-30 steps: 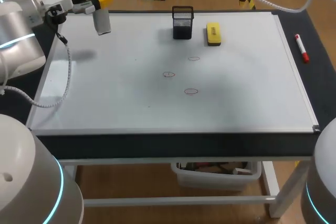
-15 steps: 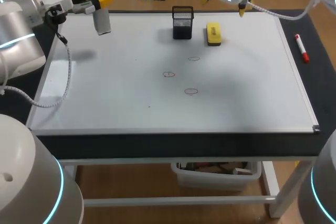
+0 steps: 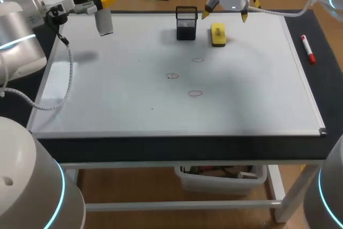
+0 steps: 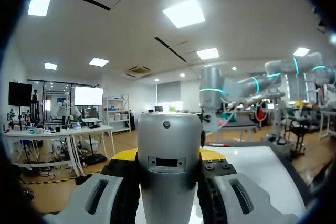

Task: Pick up the inspection probe, press it on each red-marked spot on the whiteboard one by one, put down the probe, pick up the eraser, and wipe off all the red marks.

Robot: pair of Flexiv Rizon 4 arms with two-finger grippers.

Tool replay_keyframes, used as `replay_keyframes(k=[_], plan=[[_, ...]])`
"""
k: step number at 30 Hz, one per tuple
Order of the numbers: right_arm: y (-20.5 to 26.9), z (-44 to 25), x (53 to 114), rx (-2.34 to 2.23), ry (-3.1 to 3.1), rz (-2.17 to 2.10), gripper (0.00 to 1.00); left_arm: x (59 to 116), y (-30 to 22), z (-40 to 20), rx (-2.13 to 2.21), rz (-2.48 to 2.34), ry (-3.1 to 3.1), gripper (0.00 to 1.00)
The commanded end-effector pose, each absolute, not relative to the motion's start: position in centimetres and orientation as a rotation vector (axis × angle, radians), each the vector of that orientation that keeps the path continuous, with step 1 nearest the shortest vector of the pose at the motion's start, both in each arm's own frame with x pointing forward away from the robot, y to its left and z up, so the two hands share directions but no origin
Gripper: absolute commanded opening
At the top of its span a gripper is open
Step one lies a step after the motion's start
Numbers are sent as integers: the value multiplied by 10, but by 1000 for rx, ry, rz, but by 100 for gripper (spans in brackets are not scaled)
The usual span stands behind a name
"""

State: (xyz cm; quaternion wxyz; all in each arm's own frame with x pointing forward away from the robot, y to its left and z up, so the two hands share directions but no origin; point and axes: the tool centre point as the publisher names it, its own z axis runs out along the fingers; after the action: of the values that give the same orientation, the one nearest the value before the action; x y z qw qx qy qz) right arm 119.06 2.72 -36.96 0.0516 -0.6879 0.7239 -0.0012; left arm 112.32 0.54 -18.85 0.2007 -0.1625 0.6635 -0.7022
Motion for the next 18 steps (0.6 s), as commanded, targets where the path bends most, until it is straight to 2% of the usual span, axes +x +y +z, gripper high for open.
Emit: replay_keyframes(k=[1,18], plan=[[29,-382,1203,-2106,2239,36,100,1122,4,-188,-456,-1959,1848,0],[33,-417,1189,-2161,2269,42,100,1122,4,-188,-456,-1959,1848,0]])
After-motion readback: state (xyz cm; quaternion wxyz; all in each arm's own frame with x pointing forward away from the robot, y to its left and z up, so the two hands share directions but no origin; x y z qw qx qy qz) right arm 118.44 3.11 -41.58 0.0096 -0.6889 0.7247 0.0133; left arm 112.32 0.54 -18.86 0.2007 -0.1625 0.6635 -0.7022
